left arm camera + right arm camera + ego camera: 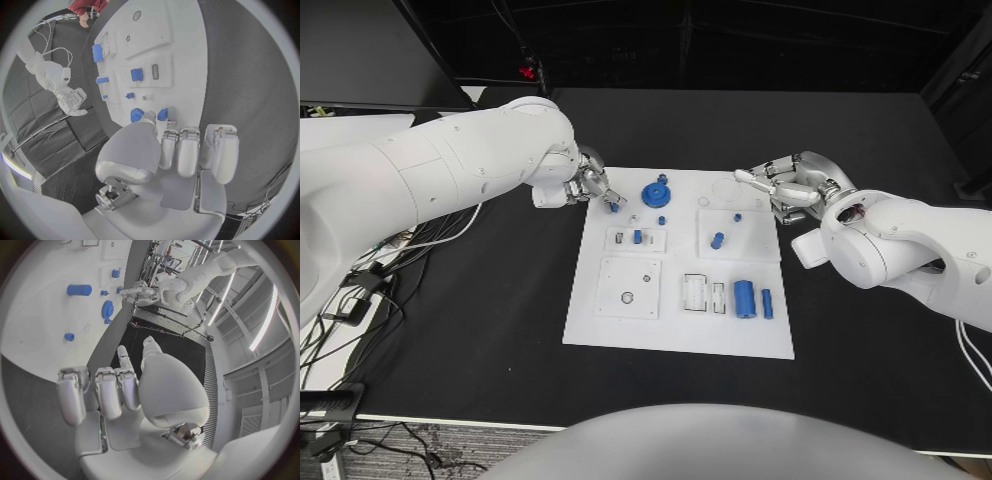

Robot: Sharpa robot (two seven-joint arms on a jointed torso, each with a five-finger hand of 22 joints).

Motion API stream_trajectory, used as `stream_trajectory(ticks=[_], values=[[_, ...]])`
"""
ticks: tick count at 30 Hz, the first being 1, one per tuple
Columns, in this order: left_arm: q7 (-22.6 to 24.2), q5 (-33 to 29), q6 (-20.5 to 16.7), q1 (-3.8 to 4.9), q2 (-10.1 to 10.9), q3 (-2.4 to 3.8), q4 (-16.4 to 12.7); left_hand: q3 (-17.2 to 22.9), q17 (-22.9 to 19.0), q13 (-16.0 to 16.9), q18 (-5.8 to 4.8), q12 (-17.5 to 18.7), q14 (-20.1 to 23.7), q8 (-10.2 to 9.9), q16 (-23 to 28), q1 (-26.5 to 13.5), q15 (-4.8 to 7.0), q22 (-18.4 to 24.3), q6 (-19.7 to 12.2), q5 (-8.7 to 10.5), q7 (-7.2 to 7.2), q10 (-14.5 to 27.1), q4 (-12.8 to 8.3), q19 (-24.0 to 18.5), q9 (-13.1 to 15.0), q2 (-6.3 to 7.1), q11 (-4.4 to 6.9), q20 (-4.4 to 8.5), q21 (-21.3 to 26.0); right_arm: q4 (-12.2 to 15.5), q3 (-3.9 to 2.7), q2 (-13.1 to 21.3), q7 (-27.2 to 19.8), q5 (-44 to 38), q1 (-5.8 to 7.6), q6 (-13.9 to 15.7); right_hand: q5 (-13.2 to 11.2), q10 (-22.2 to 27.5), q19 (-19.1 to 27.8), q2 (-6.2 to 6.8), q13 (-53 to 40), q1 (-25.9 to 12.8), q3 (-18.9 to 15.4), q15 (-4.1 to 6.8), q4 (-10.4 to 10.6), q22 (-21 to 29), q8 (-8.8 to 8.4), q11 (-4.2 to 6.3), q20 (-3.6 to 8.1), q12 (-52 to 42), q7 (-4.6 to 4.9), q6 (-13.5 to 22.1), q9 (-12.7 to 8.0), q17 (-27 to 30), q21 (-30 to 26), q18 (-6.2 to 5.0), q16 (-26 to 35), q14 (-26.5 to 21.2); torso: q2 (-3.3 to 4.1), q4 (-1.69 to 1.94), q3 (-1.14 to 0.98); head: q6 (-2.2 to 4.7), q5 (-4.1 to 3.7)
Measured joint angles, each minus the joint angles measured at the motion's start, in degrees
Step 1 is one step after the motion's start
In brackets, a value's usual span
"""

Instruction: Assemble the parts on the task board

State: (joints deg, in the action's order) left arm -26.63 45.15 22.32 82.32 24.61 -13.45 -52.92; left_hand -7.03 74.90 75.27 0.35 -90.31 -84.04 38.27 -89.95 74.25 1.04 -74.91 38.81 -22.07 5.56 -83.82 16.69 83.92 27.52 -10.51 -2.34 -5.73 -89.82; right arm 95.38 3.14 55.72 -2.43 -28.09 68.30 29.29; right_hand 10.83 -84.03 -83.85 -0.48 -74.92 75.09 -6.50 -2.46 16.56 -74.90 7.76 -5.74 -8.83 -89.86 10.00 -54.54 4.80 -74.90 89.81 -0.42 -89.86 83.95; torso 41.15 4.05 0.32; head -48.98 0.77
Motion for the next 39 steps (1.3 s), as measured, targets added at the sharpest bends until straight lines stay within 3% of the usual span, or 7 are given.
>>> stream_trajectory(ticks=[4,10,17,32,39], values=[[0.01,0.0,0.05,-0.01,-0.01,0.01,0.04,1.82,0.0,-0.01,0.0,-0.01,0.13,-0.38,0.0,1.45,0.02,0.0,0.0,-4.41,0.0,0.01,0.0,0.0,-0.12,0.87,0.0,0.0,0.0,0.0,0.0,0.01,0.02,0.0,0.0,0.0,0.0,0.0,0.0,0.0,0.0,0.0,0.0,0.0,0.0,0.0,0.0,0.0,0.0,0.0,0.0,0.0,-0.01,0.0,0.0,0.0,0.0,0.0,-0.01,0.01,0.01,-0.01,-0.01],[0.04,0.0,0.06,-0.01,-0.01,0.01,0.06,4.28,0.0,-0.05,0.0,-0.01,0.15,-0.39,0.0,2.95,0.21,0.0,0.12,-8.42,0.12,0.02,0.02,0.0,-0.16,2.03,-0.01,0.0,0.0,-0.02,0.0,0.01,0.05,0.0,0.0,0.0,0.0,0.0,0.0,0.0,0.0,0.0,0.0,0.0,0.0,0.0,0.0,0.0,0.0,0.0,0.0,0.0,-0.01,0.0,0.0,0.0,0.0,0.0,-0.01,0.01,0.0,-0.02,-0.01],[0.13,0.0,0.03,-0.04,0.0,0.01,0.07,6.19,0.0,-0.05,0.0,-0.01,0.15,-0.42,0.0,3.91,0.21,0.0,0.35,-8.98,0.06,0.09,-0.01,0.0,-0.24,2.87,-0.08,0.0,0.0,-0.06,0.0,0.0,0.08,0.0,0.0,0.0,0.0,0.0,0.0,0.0,0.0,0.0,0.0,0.0,0.0,0.0,0.21,0.0,0.0,0.0,0.0,0.0,-0.02,0.0,0.0,0.0,0.0,0.0,-0.02,0.01,0.0,0.01,-0.04],[0.98,0.01,-0.67,-0.06,0.36,0.0,0.0,8.62,0.0,-0.05,0.0,0.17,0.14,-0.43,0.0,4.21,0.2,0.0,0.55,-8.98,0.27,-0.06,0.09,0.0,-0.25,3.16,0.07,0.0,0.0,-0.19,0.0,-0.01,0.23,0.0,0.0,-0.01,-0.01,0.0,0.0,-0.22,0.0,-0.22,-0.16,0.0,-0.16,0.0,0.21,0.0,0.0,0.0,0.0,0.0,-0.02,0.0,0.0,0.01,0.0,0.0,-0.03,0.02,0.01,0.02,-0.26],[1.75,0.02,-1.41,-0.07,0.72,0.0,-0.06,11.79,0.0,-0.06,0.0,0.17,0.13,-0.44,0.0,4.67,0.19,0.0,0.95,-9.21,0.12,-0.06,0.06,0.0,-0.33,3.61,0.06,0.0,0.0,-0.29,0.01,-0.04,0.33,0.0,0.0,-0.01,-0.01,0.0,0.0,-0.22,0.0,-0.22,-0.16,0.0,-0.16,0.0,0.21,0.0,0.0,0.0,0.0,0.0,0.02,0.0,0.0,0.0,0.0,0.0,-0.02,0.02,-0.01,-0.06,-0.33]])
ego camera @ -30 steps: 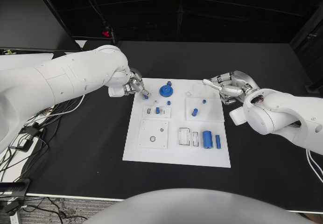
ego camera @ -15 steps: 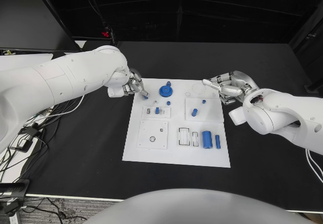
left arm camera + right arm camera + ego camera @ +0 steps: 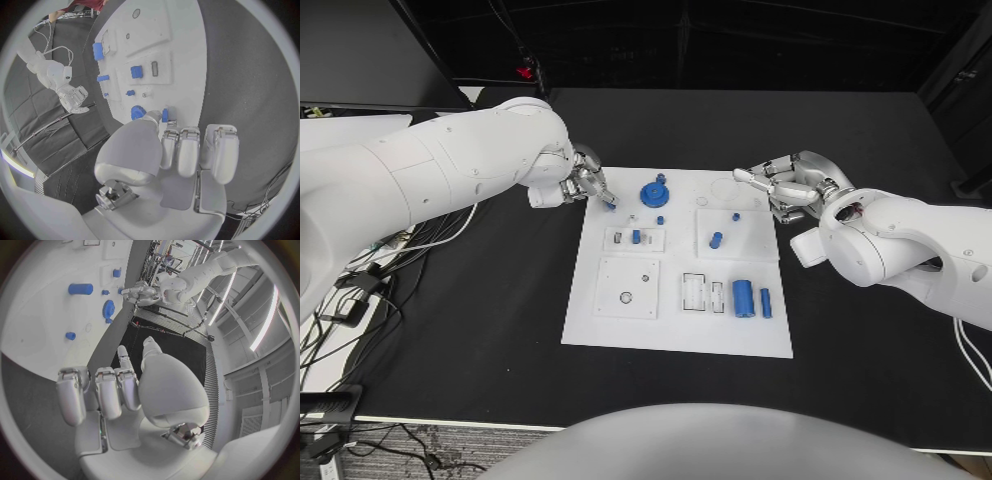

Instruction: Assemble the parts on the task board

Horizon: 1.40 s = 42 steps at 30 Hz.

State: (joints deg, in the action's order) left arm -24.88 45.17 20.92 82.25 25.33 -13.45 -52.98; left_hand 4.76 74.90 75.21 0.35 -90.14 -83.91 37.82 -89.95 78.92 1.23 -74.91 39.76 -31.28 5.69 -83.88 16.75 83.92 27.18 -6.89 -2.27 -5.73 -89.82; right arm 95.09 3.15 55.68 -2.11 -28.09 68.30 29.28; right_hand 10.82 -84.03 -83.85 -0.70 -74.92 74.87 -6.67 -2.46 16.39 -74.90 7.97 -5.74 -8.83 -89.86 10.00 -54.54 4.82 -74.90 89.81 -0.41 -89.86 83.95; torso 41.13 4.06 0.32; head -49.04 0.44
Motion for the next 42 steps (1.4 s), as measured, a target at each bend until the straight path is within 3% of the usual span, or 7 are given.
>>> stream_trajectory(ticks=[9,20,42], values=[[0.71,0.01,-0.58,0.0,0.12,0.0,-0.08,5.44,0.0,-0.33,0.0,0.18,-0.07,-0.44,0.0,0.91,-0.08,0.0,0.19,0.27,0.39,0.05,0.02,0.0,-0.05,0.91,-0.05,0.0,0.0,-0.11,0.0,-0.04,0.07,0.0,-0.01,-0.01,0.0,0.0,0.0,-0.23,0.0,0.23,0.0,0.0,0.0,0.0,0.0,0.0,0.0,0.0,0.0,0.0,0.0,0.0,0.0,0.0,0.0,0.0,0.01,-0.01,0.0,-0.11,-0.07],[1.6,0.01,-1.52,0.0,1.61,0.0,-1.63,7.34,0.05,-0.18,0.0,0.2,-0.09,-0.71,0.0,1.13,-0.1,0.0,0.22,0.13,0.36,0.06,0.03,0.0,0.02,1.13,-0.06,0.0,0.0,-0.18,0.01,-0.02,0.13,0.0,-0.01,-0.01,0.0,0.0,0.0,-0.23,0.0,0.24,0.0,0.0,0.0,0.0,0.0,0.0,0.0,0.0,0.0,0.0,-0.01,0.0,0.0,0.0,0.0,0.0,0.01,-0.01,-0.01,-0.17,-0.05],[2.72,0.05,-5.11,0.91,12.3,-0.01,-17.97,8.53,0.03,-0.16,0.0,0.05,-0.15,-0.42,0.0,0.54,-0.17,0.0,0.62,0.24,0.77,0.07,0.5,0.0,0.1,0.54,-0.07,0.0,0.0,-0.18,0.01,0.38,0.22,0.0,-0.14,0.0,0.0,0.0,0.0,-0.23,0.0,0.24,0.0,0.0,0.0,0.0,0.0,0.0,0.0,0.0,0.0,0.0,-0.03,0.0,0.0,0.0,0.0,0.0,-0.01,0.04,0.0,-0.33,0.07]])
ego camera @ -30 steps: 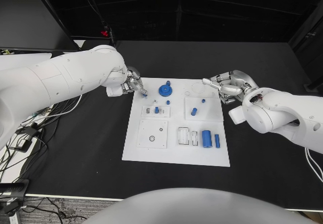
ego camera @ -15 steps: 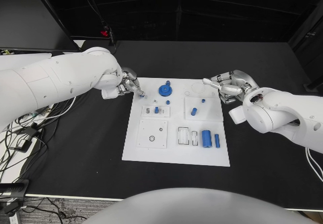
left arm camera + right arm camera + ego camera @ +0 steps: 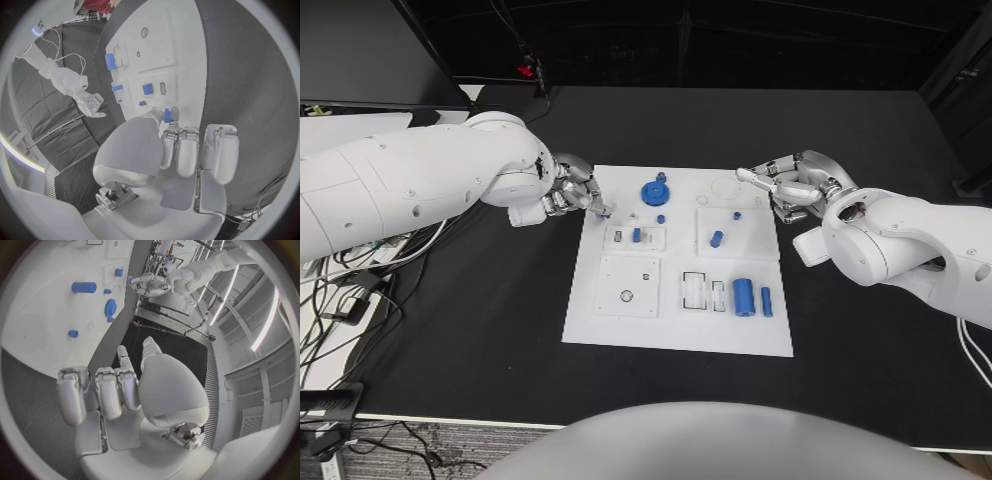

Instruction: Assemble the parts on the task board

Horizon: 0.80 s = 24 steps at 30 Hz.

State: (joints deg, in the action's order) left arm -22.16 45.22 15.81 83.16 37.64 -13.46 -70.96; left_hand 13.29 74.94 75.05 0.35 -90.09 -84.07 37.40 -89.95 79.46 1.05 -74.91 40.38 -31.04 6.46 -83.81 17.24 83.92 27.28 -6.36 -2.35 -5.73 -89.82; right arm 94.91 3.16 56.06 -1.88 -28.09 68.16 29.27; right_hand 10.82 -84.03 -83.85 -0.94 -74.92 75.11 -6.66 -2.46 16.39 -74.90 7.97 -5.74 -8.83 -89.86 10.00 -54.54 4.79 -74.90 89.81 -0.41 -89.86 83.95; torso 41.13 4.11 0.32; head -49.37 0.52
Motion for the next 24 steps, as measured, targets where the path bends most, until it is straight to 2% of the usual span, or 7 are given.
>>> stream_trajectory(ticks=[4,9,24], values=[[0.0,0.01,-0.07,0.03,1.09,-0.01,-2.4,0.0,0.0,0.03,0.01,-0.06,0.0,-0.01,0.0,-0.25,0.0,0.0,0.0,0.02,0.0,0.0,0.0,0.0,0.0,-0.25,0.0,0.0,0.0,0.01,0.0,0.05,0.01,0.0,-0.04,0.0,0.0,0.0,0.0,0.0,0.0,0.0,0.0,0.0,0.0,0.0,0.0,0.0,0.0,0.0,0.0,0.0,0.0,0.0,0.0,0.0,0.0,0.0,0.0,-0.01,0.0,-0.05,0.01],[-0.18,0.01,0.18,0.04,1.73,-0.01,-4.08,0.0,-0.01,0.05,0.0,-0.22,0.0,-0.02,0.0,-0.75,-0.01,0.0,0.0,0.03,0.0,0.09,0.0,0.0,0.0,-0.72,-0.09,0.0,0.0,0.02,0.01,0.03,0.03,0.0,-0.06,0.0,0.0,0.0,0.0,0.0,0.0,0.0,-0.17,0.0,0.18,0.0,0.3,0.0,0.0,0.0,0.0,0.0,0.07,0.0,0.0,0.0,0.0,0.0,0.0,-0.04,0.0,-0.08,0.05],[-2.95,0.01,1.44,0.03,1.91,-0.01,-5.45,0.47,-0.01,-0.11,0.0,-0.15,0.0,-0.15,0.0,-3.81,-0.01,0.0,0.21,0.15,0.21,0.09,-0.47,0.0,-0.48,-0.25,-0.09,0.0,0.0,0.09,0.01,0.06,0.06,0.0,-0.08,0.0,0.0,0.0,0.0,0.0,0.0,0.0,-0.17,0.0,0.18,0.0,0.3,0.0,0.0,0.0,0.0,0.0,0.06,0.0,0.0,0.0,0.0,0.0,0.0,-0.1,-0.02,-0.25,0.02]])
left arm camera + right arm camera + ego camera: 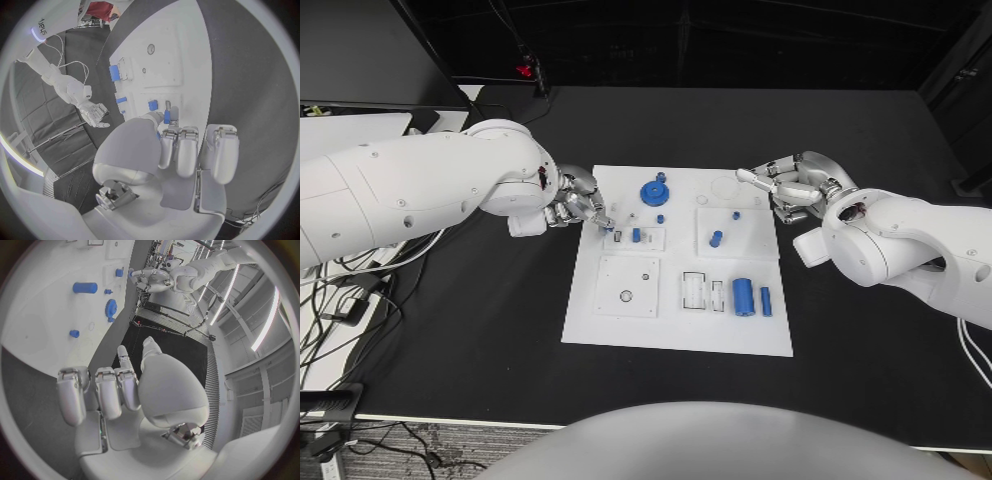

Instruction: Assemble the parts on the task board

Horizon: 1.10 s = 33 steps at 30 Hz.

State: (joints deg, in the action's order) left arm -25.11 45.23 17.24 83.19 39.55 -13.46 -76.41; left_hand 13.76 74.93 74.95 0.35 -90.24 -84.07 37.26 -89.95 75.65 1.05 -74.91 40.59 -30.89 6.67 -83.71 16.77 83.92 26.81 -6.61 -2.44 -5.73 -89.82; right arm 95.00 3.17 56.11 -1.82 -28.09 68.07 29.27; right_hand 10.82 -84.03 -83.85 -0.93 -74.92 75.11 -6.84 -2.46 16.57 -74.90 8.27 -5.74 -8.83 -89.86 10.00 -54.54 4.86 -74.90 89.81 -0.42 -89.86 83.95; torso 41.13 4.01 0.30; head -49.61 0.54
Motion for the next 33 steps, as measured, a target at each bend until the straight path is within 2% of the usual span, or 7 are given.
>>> stream_trajectory(ticks=[9,27,33], values=[[-2.32,0.0,0.72,-0.06,-0.32,0.0,-0.27,-0.17,0.0,-0.02,0.0,0.0,0.0,0.0,0.0,-1.75,0.0,0.0,0.72,0.0,-0.72,0.0,0.17,0.0,-0.24,0.04,0.0,0.0,0.0,-0.01,0.0,0.0,0.01,0.0,0.0,0.0,0.0,0.0,0.0,0.0,0.0,0.0,0.0,0.0,0.0,0.0,0.0,0.0,0.0,0.0,0.0,0.0,-0.01,0.0,0.0,0.01,0.0,0.0,0.01,0.0,0.01,-0.17,-0.09],[-6.1,0.01,1.7,-0.28,-2.24,-0.01,0.01,-0.17,-0.01,-0.02,0.0,-0.01,0.0,-0.09,0.0,-2.31,0.0,0.0,0.8,0.0,-0.79,0.0,0.17,0.0,-0.35,0.54,0.0,0.0,0.0,-0.08,0.0,-0.09,0.01,0.0,-0.01,0.0,0.0,0.0,0.0,0.0,0.0,0.0,0.0,0.0,0.0,0.0,0.0,0.0,0.0,0.0,0.0,0.0,-0.01,0.0,0.0,0.0,0.0,0.0,0.02,0.0,0.03,-0.36,-0.15],[-6.98,0.01,1.72,-0.34,-3.07,-0.01,0.4,-0.3,-0.01,-0.02,0.0,-0.01,0.0,-0.31,0.0,-2.53,0.0,0.0,0.8,0.0,-0.79,0.0,0.3,0.0,-0.34,0.32,0.0,0.0,0.0,-0.08,0.01,-0.11,0.02,0.0,-0.01,0.0,0.0,0.0,0.0,0.0,0.0,0.0,0.0,0.0,0.0,0.0,0.0,0.0,0.0,0.0,0.0,0.0,-0.02,0.0,0.0,0.0,0.0,0.0,0.02,0.01,0.03,-0.39,-0.19]])
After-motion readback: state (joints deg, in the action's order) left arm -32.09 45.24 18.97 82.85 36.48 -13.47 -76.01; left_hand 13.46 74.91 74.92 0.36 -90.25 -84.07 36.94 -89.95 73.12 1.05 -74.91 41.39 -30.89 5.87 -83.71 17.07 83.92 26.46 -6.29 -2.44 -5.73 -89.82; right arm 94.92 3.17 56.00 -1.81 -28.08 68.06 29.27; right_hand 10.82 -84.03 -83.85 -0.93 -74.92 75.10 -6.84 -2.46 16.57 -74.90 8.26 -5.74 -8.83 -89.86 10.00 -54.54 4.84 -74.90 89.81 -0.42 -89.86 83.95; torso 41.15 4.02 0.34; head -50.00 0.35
